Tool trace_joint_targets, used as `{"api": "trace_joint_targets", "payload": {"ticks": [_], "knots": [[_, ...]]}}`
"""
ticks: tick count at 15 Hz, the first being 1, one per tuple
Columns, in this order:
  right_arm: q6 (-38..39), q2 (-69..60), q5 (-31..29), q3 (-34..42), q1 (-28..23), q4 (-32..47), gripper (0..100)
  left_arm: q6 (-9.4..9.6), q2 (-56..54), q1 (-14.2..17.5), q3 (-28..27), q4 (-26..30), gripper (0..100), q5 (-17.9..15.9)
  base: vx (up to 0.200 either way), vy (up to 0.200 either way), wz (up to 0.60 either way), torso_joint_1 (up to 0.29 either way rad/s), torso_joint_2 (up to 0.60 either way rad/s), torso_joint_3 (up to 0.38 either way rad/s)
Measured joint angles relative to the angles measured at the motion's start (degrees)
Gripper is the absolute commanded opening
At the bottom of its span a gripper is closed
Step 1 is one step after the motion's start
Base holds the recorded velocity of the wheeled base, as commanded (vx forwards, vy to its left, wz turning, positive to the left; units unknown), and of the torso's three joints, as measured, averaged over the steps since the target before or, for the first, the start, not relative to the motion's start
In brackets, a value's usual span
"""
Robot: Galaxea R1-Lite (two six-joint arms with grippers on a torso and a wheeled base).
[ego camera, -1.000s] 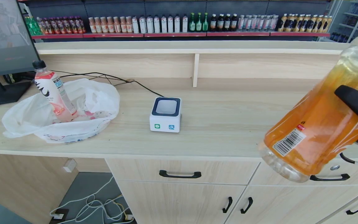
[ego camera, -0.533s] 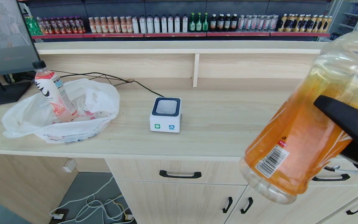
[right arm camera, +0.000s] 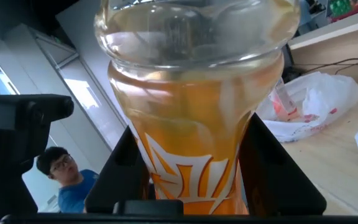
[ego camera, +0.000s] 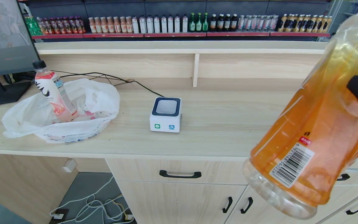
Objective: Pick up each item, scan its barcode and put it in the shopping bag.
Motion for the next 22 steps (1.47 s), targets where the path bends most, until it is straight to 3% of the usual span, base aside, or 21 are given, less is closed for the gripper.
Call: {"api": "trace_joint_targets", "payload": {"ticks": [14, 20, 22], "knots": [[-1.72, 1.69, 0.27, -0.67, 0.02, 0.0, 0, 0.62, 0.0, 0.0, 0.0, 0.0, 100, -0.02, 0.0, 0.0, 0.0, 0.0, 0.0, 0.0], [-24.36, 7.14, 0.98, 0.27, -0.22, 0.06, 0, 0.62, 0.0, 0.0, 0.0, 0.0, 100, -0.05, 0.0, 0.0, 0.0, 0.0, 0.0, 0.0], [-26.86, 8.39, -0.11, 0.27, -0.43, 0.06, 0, 0.62, 0.0, 0.0, 0.0, 0.02, 100, 0.0, 0.0, 0.0, 0.0, 0.0, 0.0, 0.0]]}}
